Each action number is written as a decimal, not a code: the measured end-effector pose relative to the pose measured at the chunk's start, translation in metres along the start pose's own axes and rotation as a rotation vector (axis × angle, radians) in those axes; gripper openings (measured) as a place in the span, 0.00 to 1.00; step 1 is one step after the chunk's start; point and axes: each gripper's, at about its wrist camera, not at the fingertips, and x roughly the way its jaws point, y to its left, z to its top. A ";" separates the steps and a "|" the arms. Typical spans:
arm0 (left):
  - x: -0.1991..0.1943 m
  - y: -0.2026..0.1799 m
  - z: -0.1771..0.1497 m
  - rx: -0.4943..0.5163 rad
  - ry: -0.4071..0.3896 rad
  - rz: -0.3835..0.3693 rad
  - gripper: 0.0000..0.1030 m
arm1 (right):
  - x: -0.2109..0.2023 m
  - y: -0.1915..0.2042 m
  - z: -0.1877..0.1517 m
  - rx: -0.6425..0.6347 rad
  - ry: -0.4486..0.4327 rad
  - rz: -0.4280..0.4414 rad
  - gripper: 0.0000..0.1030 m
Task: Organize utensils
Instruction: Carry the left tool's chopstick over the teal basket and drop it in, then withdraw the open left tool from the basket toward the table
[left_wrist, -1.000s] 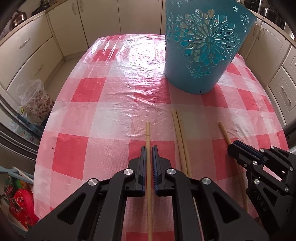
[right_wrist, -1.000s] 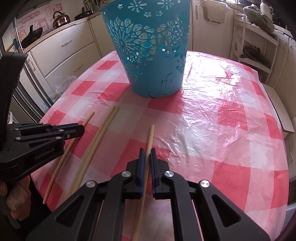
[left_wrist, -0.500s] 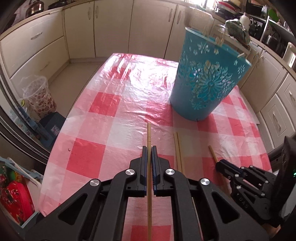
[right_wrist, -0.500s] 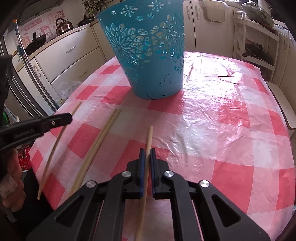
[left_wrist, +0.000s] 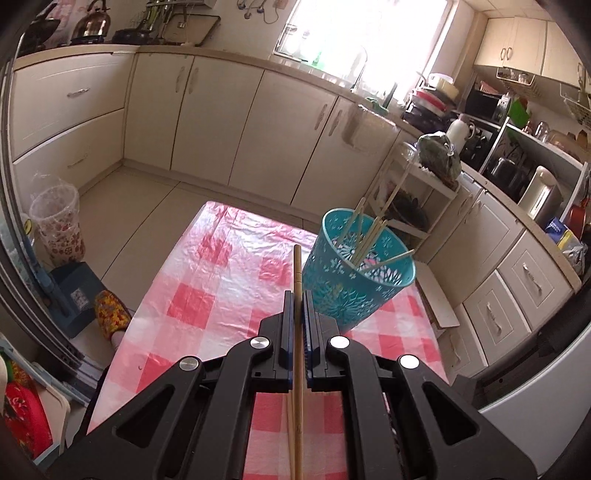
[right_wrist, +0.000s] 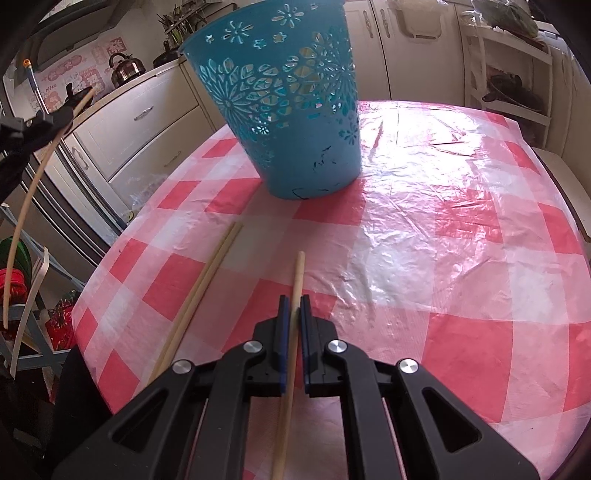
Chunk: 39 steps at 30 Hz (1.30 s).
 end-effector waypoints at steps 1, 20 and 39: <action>-0.002 -0.004 0.004 0.002 -0.014 -0.005 0.04 | 0.000 -0.001 0.000 0.000 0.000 0.001 0.06; 0.088 -0.090 0.122 0.024 -0.257 -0.035 0.04 | 0.000 -0.001 -0.001 0.005 0.001 0.018 0.06; 0.133 -0.080 0.074 0.171 -0.068 0.099 0.17 | 0.001 -0.003 0.000 0.014 0.004 0.033 0.06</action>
